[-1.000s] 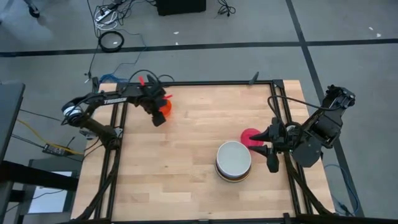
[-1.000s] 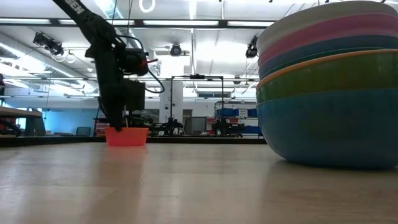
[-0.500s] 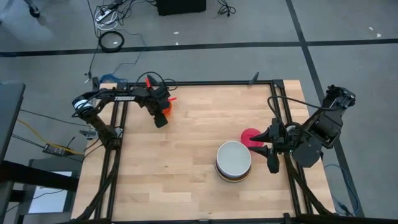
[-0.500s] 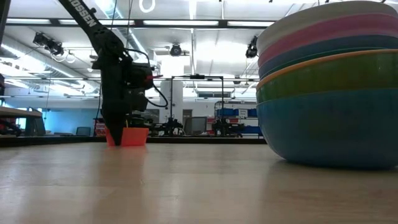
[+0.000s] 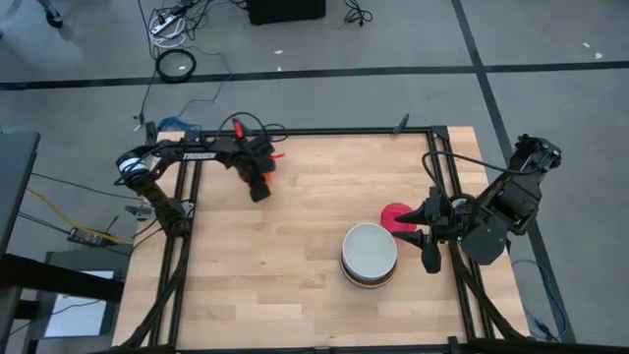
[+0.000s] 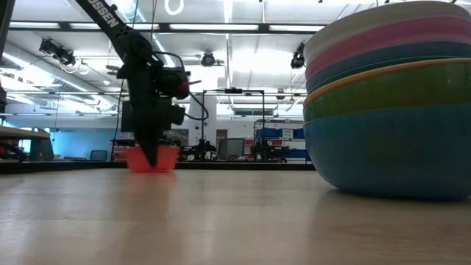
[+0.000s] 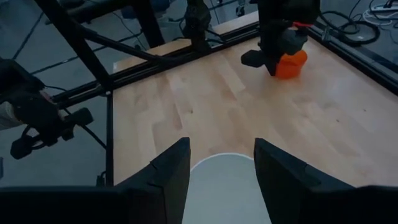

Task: Nest bowls inside each other
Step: Stack the orange bowl on top of the white bowl

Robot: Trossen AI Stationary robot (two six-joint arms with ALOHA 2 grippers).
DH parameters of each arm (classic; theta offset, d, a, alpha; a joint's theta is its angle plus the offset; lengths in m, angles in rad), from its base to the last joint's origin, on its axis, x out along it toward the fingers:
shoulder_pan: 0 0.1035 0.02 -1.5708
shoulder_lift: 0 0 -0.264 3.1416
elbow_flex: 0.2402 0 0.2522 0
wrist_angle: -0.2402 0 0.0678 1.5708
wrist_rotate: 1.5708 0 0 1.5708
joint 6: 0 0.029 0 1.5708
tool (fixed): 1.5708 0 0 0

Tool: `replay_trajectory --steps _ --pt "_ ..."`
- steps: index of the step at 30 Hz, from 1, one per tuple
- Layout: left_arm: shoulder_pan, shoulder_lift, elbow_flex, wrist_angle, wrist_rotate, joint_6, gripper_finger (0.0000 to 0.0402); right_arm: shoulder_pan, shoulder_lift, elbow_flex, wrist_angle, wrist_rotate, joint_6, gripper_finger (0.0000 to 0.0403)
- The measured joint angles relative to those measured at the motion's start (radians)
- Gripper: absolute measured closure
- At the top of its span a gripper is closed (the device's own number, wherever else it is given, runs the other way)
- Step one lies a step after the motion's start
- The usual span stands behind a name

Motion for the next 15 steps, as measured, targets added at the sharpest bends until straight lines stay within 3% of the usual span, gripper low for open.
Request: replay_trajectory --steps 11,15 --pt "-0.143 -0.006 0.11 -0.02 0.019 -0.039 0.0398 0.0 0.0 0.0 -0.027 0.0 0.014 0.0245" --pt "-0.227 -0.023 0.197 -0.036 -0.052 -0.039 0.0398 0.0 0.001 0.0 -0.053 0.0 0.035 0.025"
